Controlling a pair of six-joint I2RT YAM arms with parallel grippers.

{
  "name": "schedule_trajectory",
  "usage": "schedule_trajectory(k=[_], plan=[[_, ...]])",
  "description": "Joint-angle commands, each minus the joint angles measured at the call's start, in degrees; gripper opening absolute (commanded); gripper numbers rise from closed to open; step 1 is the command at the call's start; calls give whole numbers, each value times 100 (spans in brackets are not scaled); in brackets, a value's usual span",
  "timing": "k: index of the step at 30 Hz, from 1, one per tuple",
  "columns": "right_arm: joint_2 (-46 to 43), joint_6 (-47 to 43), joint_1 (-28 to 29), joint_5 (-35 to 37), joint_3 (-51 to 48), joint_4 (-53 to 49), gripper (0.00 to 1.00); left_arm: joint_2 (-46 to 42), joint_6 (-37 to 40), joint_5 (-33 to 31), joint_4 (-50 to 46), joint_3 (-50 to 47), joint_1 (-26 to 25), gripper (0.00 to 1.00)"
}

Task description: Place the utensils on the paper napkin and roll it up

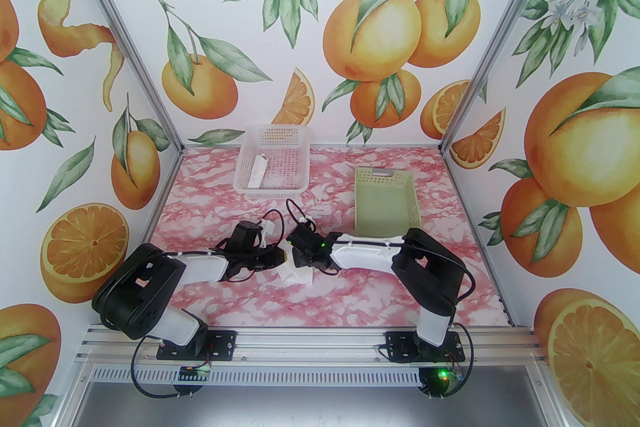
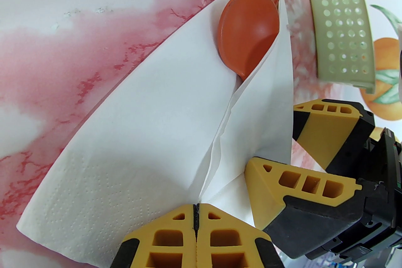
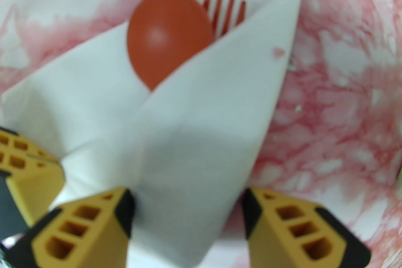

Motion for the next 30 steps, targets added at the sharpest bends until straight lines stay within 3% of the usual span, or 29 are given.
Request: schedule_trajectory(k=[1, 6, 10, 13, 18, 26, 30], plan=[[-269, -46, -50, -344, 180, -208, 69, 50, 135, -307, -311, -72, -27, 2], [-815, -70, -255, -865, 222, -36, 73, 42, 167, -388, -357, -72, -67, 2], [-1524, 98, -589, -1499, -498, 458, 70, 32, 176, -436, -383, -63, -99, 2], [-2145, 345, -940, -2183, -1367, 1143, 61, 32, 185, -454, -385, -54, -108, 2], [-2924, 989, -1448, -3197, -2753, 2599, 37, 32, 193, -470, -385, -42, -130, 2], [-3119, 1574, -1491, -3521, -3698, 3796, 3, 14, 233, -506, -454, 7, -143, 2], [-2848, 1817, -1486, -3670, -3931, 4355, 0, -3, 245, -524, -499, 33, -151, 2]])
